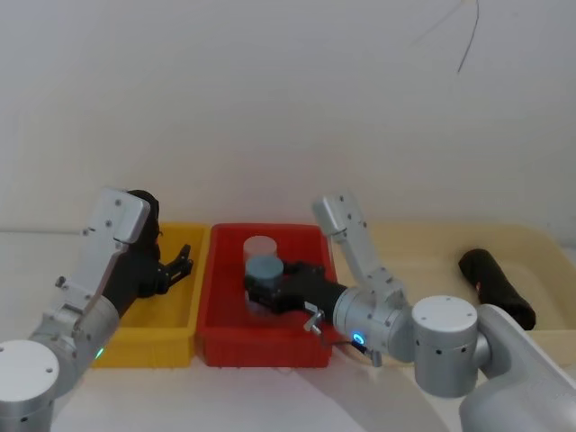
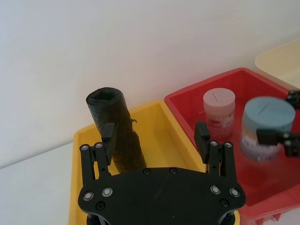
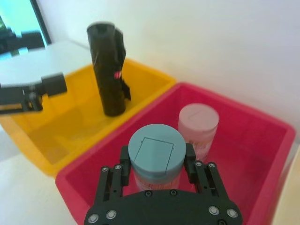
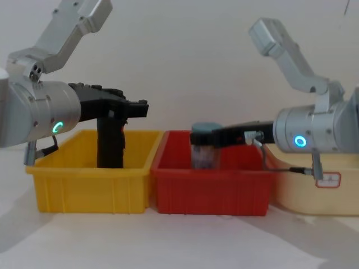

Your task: Pick up the garbage bag with the one hand and transfer it to the other hand.

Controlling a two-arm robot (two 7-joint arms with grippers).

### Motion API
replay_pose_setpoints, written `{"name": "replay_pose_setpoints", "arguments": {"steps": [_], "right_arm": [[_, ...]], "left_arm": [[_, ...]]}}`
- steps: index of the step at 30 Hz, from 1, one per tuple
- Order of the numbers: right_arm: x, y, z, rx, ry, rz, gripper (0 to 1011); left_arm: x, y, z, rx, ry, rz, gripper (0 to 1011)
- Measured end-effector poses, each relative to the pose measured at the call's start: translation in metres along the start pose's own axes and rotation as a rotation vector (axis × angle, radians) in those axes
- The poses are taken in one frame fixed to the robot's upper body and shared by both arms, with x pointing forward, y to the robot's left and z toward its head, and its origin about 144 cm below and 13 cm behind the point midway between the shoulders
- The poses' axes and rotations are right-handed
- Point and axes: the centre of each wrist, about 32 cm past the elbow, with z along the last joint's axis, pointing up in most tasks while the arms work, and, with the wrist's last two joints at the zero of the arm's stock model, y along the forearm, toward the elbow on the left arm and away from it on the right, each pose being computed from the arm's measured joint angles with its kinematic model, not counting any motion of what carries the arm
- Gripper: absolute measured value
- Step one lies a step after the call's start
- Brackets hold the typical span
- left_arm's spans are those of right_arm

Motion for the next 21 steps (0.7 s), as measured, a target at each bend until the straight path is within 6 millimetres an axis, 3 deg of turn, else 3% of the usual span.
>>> {"name": "replay_pose_setpoints", "arguments": {"steps": [11, 21], "right_arm": [[0.009, -0.012, 0.017, 0.090, 0.018, -0.056, 659], [0.026, -0.035, 0.016, 0.122, 0.053, -0.153, 659]], "left_arm": [[0.000, 0.000, 0.000, 0.000, 0.000, 0.000, 1001], [0.000, 0.000, 0.000, 0.000, 0.000, 0.000, 1000]]}}
